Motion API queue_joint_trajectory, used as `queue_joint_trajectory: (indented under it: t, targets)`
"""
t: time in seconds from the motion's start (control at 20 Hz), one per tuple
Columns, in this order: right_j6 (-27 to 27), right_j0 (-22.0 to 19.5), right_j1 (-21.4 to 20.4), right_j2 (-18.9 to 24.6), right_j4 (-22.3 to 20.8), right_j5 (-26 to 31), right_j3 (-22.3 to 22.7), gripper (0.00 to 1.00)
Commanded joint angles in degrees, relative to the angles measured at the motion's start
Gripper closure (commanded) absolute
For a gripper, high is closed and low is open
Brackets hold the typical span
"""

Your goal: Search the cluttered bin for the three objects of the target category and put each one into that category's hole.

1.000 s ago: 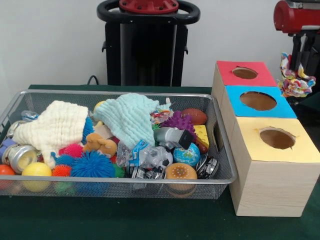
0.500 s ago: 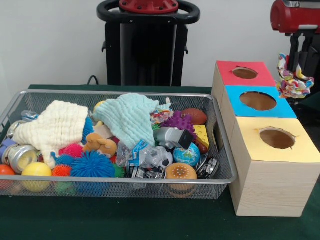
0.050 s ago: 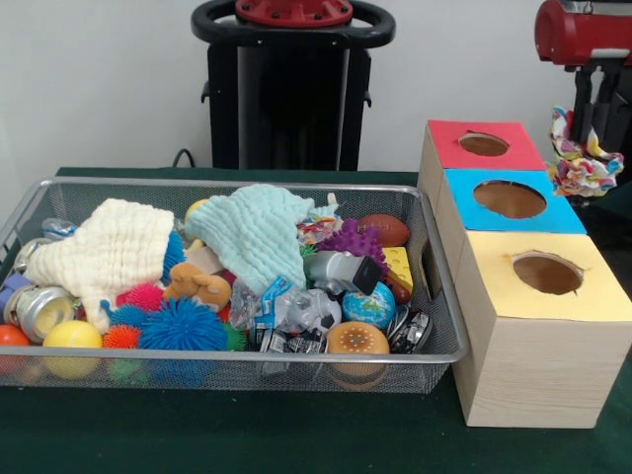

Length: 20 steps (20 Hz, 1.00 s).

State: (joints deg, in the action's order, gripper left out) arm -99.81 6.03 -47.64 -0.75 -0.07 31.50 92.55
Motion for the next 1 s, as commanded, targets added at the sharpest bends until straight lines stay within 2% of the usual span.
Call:
queue_joint_trajectory:
  t: [0.05, 1.0]
  targets:
    - [-10.05, -2.0, 1.56, 0.53, 0.51, -3.81, 5.14, 1.0]
    - [-9.06, -2.9, 4.5, 0.81, -0.21, -7.86, 4.76, 1.0]
